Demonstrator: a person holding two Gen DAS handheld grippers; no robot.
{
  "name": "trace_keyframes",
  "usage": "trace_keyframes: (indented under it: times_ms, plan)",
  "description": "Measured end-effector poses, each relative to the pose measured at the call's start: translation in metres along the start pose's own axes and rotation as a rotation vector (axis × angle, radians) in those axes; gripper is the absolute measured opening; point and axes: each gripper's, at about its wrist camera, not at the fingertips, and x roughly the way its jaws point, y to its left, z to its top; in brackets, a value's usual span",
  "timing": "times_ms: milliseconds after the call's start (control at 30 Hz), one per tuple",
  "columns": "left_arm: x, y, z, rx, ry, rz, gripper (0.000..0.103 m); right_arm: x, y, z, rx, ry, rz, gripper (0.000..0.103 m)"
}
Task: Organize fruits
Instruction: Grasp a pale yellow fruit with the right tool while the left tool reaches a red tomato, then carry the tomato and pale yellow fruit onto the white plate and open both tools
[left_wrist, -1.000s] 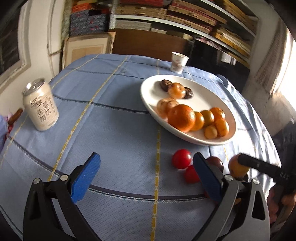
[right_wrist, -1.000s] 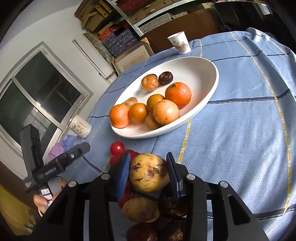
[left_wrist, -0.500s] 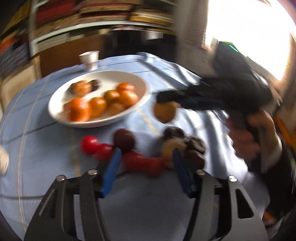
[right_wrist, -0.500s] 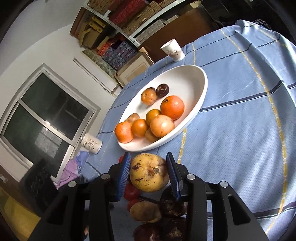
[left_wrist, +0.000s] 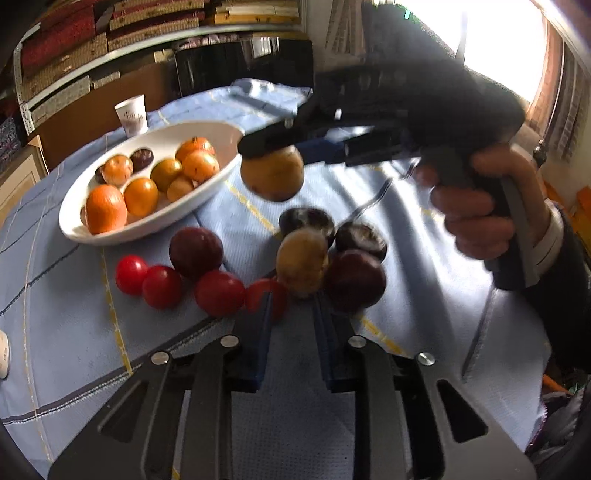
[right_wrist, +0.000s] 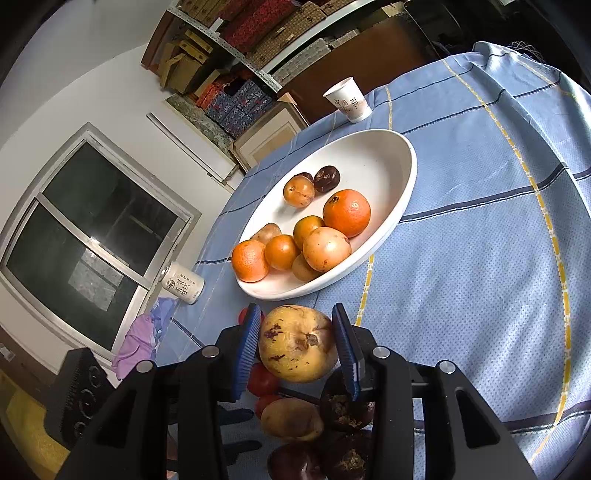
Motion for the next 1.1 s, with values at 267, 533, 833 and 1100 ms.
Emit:
trace_keyframes:
  times_ms: [267,533,833,1100]
  plan:
    - [-0.001,0.018,0.002,-0.076,-0.011,0.039,0.022,0.001,0.002,-0.001,-0.005,0.002,-0.002,0.04]
    - [0.007,0.024,0.006,-0.082,0.016,0.061,0.023,0.003,0.005,-0.001,-0.013,0.01,-0.003,0.04]
    - [0.017,0.022,0.008,-0.063,0.048,0.085,0.026,0.003,0.003,-0.001,-0.01,0.012,-0.011,0.04]
    - [0.002,0.021,0.008,-0.07,-0.015,0.067,0.024,0.002,0.004,-0.002,-0.009,0.006,-0.003,0.04]
